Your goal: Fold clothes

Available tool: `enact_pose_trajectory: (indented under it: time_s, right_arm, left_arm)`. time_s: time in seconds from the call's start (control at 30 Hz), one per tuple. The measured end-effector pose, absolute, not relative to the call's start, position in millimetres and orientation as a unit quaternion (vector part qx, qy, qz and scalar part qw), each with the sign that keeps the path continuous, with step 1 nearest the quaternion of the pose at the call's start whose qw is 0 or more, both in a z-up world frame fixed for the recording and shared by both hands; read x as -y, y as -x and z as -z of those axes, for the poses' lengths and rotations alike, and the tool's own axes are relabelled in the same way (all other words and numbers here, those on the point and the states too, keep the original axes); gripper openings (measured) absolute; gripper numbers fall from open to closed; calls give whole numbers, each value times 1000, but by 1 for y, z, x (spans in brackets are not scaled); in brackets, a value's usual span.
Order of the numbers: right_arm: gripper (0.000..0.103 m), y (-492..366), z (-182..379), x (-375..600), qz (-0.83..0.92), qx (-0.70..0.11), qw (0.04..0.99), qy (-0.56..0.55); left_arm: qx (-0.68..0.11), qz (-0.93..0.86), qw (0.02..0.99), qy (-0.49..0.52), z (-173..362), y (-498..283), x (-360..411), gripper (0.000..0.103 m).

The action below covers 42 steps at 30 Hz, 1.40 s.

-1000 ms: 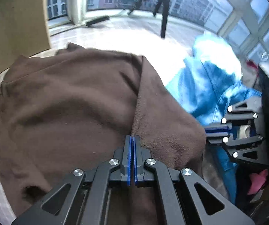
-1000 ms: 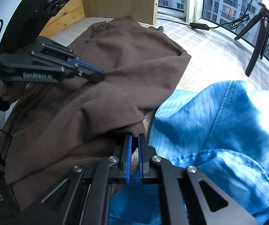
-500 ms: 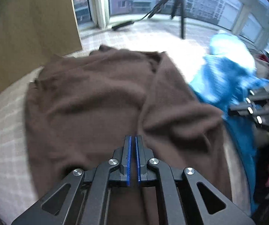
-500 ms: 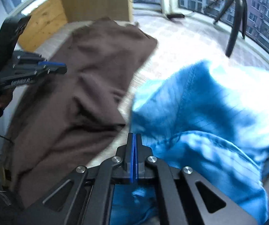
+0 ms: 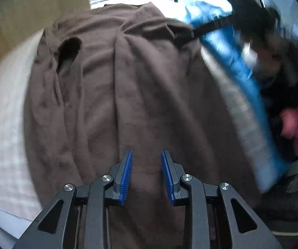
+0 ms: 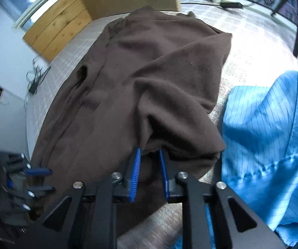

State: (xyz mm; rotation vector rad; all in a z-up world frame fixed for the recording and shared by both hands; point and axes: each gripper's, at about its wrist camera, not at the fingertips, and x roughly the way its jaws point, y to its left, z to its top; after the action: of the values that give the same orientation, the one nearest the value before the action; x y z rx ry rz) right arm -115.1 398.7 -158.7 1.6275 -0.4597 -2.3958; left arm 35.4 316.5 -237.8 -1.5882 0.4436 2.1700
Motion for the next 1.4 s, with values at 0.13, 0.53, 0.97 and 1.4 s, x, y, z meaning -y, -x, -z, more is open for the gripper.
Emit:
enact_pose_trajectory:
  time_s: [0.13,0.53,0.97,1.4]
  right_arm:
    - [20,117,164,-402,810,181,100,-549]
    - [2,102,156,-434,806,233,79,-537]
    - [0,112,164,-442,808,266,40,-525]
    - [25,111,157,-420,805,212,58,-551]
  left_arm:
    - [-167,-786,215,555,245,-38,-320,3]
    - [-59,-819,179,542,209,-30,-261,1]
    - [-74,-818,147,551,222,-33,-252,1]
    - [-76,-813,161,554,186,-70,-250,13]
